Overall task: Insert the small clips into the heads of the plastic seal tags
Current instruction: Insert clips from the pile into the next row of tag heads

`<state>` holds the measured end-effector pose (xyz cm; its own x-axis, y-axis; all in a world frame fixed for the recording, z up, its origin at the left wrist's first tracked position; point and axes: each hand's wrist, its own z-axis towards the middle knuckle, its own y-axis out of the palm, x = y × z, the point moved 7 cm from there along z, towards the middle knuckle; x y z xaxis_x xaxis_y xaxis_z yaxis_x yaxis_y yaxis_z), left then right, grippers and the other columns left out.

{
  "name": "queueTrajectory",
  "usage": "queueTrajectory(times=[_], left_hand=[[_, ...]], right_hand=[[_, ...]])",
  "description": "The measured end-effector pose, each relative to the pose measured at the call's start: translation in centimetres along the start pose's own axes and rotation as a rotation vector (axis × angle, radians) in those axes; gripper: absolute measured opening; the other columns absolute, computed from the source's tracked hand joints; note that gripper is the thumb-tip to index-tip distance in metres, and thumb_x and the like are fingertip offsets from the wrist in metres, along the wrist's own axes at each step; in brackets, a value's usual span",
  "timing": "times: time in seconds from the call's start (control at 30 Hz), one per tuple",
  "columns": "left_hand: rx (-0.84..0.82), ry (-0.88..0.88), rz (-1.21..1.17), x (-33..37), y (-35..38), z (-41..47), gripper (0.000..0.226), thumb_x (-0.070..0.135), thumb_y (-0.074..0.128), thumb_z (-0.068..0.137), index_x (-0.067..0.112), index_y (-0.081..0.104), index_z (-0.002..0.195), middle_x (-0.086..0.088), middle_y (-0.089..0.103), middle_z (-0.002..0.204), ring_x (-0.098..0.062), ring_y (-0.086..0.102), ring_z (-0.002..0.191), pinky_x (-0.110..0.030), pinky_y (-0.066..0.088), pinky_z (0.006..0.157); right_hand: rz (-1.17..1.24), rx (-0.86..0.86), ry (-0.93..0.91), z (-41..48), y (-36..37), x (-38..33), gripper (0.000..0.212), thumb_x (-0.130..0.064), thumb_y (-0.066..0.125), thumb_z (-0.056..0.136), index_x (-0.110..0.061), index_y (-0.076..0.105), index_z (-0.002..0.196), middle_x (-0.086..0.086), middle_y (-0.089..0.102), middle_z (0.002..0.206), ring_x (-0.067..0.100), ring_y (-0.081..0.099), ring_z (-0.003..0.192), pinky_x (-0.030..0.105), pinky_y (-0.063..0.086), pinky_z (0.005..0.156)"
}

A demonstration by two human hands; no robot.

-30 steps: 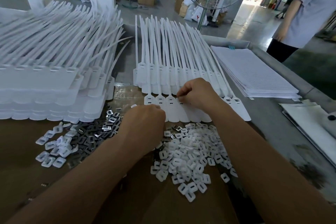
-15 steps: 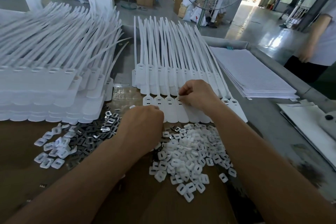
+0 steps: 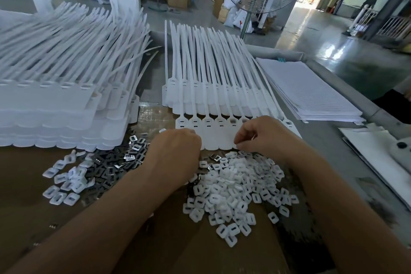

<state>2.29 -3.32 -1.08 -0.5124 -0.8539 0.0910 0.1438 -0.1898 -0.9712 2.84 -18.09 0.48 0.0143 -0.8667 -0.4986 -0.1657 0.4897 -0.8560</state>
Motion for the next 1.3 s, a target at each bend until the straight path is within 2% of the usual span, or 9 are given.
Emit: queueTrajectory(times=[0.17,0.37,0.5,0.63,0.73,0.77,0.9,1.03,1.3], left_hand=[[0.002,-0.008,-0.004,-0.1,0.0,0.1,0.029,0.002,0.040,0.082,0.014,0.061,0.099,0.003,0.060,0.102,-0.014,0.060,0.088,-0.021,0.040,0.068],[-0.011,-0.012,-0.007,-0.1,-0.1,0.2,0.030,0.002,0.040,0.081,0.015,0.061,0.097,0.004,0.060,0.103,-0.014,0.060,0.090,-0.021,0.041,0.068],[-0.005,-0.019,0.000,-0.2,-0.2,0.2,0.028,0.002,0.040,0.081,0.015,0.061,0.095,0.004,0.060,0.100,-0.013,0.060,0.088,-0.020,0.037,0.064],[-0.001,-0.019,-0.002,-0.1,-0.3,0.2,0.028,0.003,0.041,0.082,0.015,0.061,0.097,0.003,0.061,0.101,-0.014,0.060,0.087,-0.021,0.040,0.065],[-0.010,-0.013,0.003,-0.1,-0.2,0.2,0.028,0.003,0.042,0.081,0.015,0.061,0.098,0.003,0.061,0.103,-0.014,0.060,0.089,-0.021,0.041,0.068],[-0.012,-0.009,0.007,-0.1,-0.2,0.2,0.028,0.003,0.042,0.082,0.015,0.061,0.098,0.004,0.061,0.104,-0.014,0.060,0.089,-0.022,0.043,0.069],[-0.013,-0.005,0.017,0.0,-0.2,0.2,0.028,0.005,0.042,0.084,0.015,0.061,0.102,0.004,0.061,0.106,-0.014,0.060,0.091,-0.023,0.045,0.074],[-0.019,-0.006,0.020,0.1,0.0,0.3,0.029,0.005,0.043,0.084,0.015,0.061,0.104,0.004,0.061,0.108,-0.014,0.060,0.092,-0.024,0.047,0.077],[-0.003,-0.030,0.023,-0.2,0.0,0.2,0.024,0.007,0.043,0.085,0.016,0.059,0.099,0.004,0.062,0.099,-0.013,0.061,0.084,-0.021,0.043,0.069]], right_hand=[[-0.039,-0.065,0.024,-0.8,0.1,0.5,0.016,-0.018,0.074,0.075,-0.032,0.067,0.075,-0.015,0.063,0.071,-0.008,0.055,0.059,0.002,0.039,0.050],[-0.032,-0.055,0.015,-0.8,0.2,0.6,0.013,-0.017,0.073,0.076,-0.028,0.069,0.073,-0.022,0.061,0.060,-0.015,0.055,0.056,0.002,0.042,0.057],[-0.002,-0.056,-0.020,-0.8,0.0,0.5,0.014,-0.018,0.067,0.082,-0.030,0.068,0.074,-0.017,0.063,0.056,-0.007,0.057,0.052,0.005,0.044,0.052],[0.132,0.126,-0.046,0.0,-1.2,0.9,0.022,-0.016,0.065,0.084,-0.033,0.060,0.072,-0.015,0.064,0.072,-0.006,0.060,0.064,0.008,0.045,0.058],[0.257,0.241,-0.019,1.3,-1.6,1.4,0.023,-0.008,0.064,0.084,-0.028,0.059,0.072,-0.007,0.065,0.076,0.010,0.063,0.078,0.025,0.049,0.075],[0.263,0.271,-0.012,1.8,-1.7,1.5,0.022,-0.008,0.063,0.084,-0.026,0.058,0.072,-0.008,0.063,0.075,0.010,0.061,0.079,0.025,0.048,0.075],[0.151,0.348,0.010,3.3,-1.8,1.4,0.012,-0.015,0.060,0.088,-0.023,0.060,0.078,-0.020,0.053,0.072,-0.006,0.047,0.068,0.012,0.032,0.057],[0.143,0.356,0.050,4.2,-1.4,1.9,0.012,-0.018,0.059,0.088,-0.023,0.060,0.078,-0.023,0.049,0.072,-0.002,0.045,0.071,0.018,0.031,0.061],[0.102,0.299,0.059,4.8,-0.7,2.2,0.012,-0.020,0.059,0.088,-0.024,0.060,0.077,-0.023,0.046,0.072,-0.006,0.042,0.067,0.011,0.028,0.053]])
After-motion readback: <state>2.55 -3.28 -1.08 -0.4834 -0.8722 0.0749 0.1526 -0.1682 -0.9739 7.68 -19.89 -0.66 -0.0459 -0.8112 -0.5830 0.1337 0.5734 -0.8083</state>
